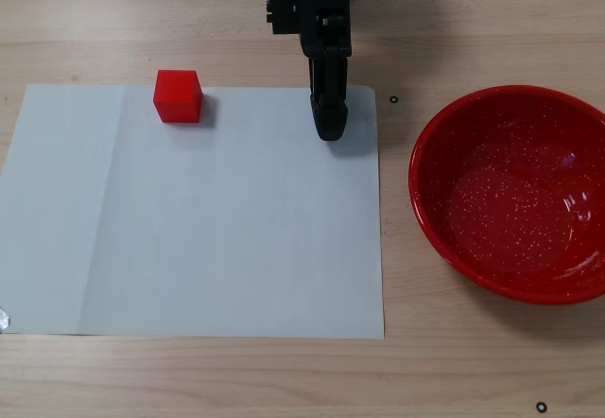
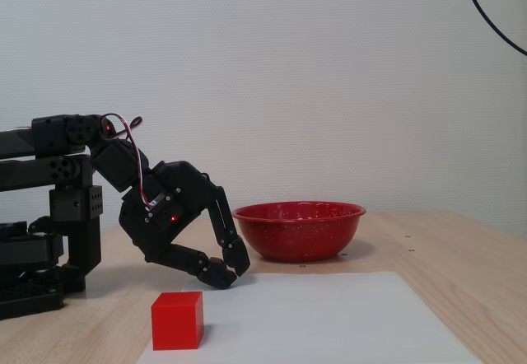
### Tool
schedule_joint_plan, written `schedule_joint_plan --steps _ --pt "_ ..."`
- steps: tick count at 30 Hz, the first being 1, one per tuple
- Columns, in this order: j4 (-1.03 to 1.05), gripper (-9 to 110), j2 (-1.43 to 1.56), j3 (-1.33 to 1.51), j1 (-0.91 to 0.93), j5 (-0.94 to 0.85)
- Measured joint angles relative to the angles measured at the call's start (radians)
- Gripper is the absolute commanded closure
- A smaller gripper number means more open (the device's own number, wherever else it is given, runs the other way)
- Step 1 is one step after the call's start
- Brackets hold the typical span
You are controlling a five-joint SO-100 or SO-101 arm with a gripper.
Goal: Grasp the red cube and put it in the red bowl.
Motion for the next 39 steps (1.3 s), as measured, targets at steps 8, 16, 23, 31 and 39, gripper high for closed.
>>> schedule_joint_plan --steps 8,16,23,31,39 --pt "0.000 101 0.000 0.000 0.000 0.000" --pt "0.000 101 0.000 0.000 0.000 0.000" --pt "0.000 101 0.000 0.000 0.000 0.000" --pt "0.003 101 0.000 0.000 0.000 0.000" --pt "0.046 101 -0.044 -0.011 -0.003 0.017"
